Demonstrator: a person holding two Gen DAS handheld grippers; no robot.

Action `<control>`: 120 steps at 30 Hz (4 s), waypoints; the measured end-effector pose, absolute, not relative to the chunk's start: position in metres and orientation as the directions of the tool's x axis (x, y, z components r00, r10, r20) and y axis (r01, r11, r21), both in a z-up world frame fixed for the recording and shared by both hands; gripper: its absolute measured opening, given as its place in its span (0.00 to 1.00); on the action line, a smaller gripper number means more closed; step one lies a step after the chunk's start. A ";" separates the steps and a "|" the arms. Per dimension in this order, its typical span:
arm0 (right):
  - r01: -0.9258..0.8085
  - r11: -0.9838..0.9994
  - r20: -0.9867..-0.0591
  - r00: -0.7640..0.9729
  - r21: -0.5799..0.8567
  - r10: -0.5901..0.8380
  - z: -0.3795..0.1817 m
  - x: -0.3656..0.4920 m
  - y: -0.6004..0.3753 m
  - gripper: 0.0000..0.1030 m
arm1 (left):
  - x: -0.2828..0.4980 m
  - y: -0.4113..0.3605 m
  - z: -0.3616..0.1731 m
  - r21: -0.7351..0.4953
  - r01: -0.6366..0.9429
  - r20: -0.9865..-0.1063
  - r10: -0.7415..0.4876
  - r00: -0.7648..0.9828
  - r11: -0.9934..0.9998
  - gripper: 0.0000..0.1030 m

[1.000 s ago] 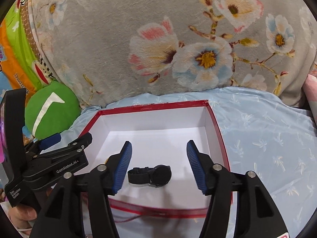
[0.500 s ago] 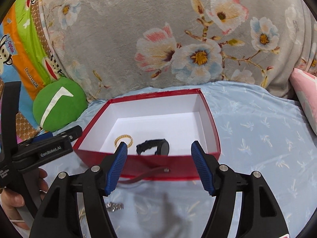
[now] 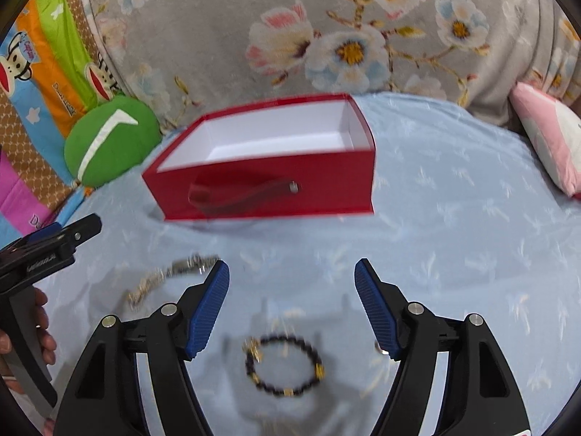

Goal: Organize jewelry
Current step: 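Grasp the black-and-gold beaded bracelet with the right gripper and lift it, then grasp the pearl necklace with the left gripper while the right carries the bracelet to the box, then open both grippers over the red box, dropping the necklace and bracelet inside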

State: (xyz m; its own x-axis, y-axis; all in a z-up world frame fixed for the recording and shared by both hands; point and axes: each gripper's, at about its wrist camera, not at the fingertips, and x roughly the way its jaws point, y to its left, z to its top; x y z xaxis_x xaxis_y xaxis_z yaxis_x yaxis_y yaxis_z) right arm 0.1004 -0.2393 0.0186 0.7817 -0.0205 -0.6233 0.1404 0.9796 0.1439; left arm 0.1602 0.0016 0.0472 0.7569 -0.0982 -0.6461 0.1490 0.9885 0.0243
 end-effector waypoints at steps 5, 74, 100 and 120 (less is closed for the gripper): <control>0.158 0.981 -0.672 0.740 0.116 -0.040 -0.008 0.087 -0.237 0.68 | 0.134 0.014 0.018 -0.037 0.154 -0.713 -0.135 0.689 0.987 0.95; 0.080 0.975 -0.600 0.797 0.208 0.062 0.019 0.076 -0.234 0.07 | 0.189 -0.014 -0.039 -0.055 0.202 -0.805 -0.163 0.571 0.978 0.52; -0.014 0.985 -0.417 0.905 0.173 0.086 0.102 0.106 -0.233 0.07 | 0.160 -0.014 0.119 -0.122 0.337 -0.557 -0.345 0.755 0.934 0.16; 0.016 0.995 -0.373 0.928 0.102 0.023 0.146 0.245 -0.258 0.07 | 0.290 -0.080 0.148 -0.073 0.353 -0.487 -0.342 0.803 0.933 0.16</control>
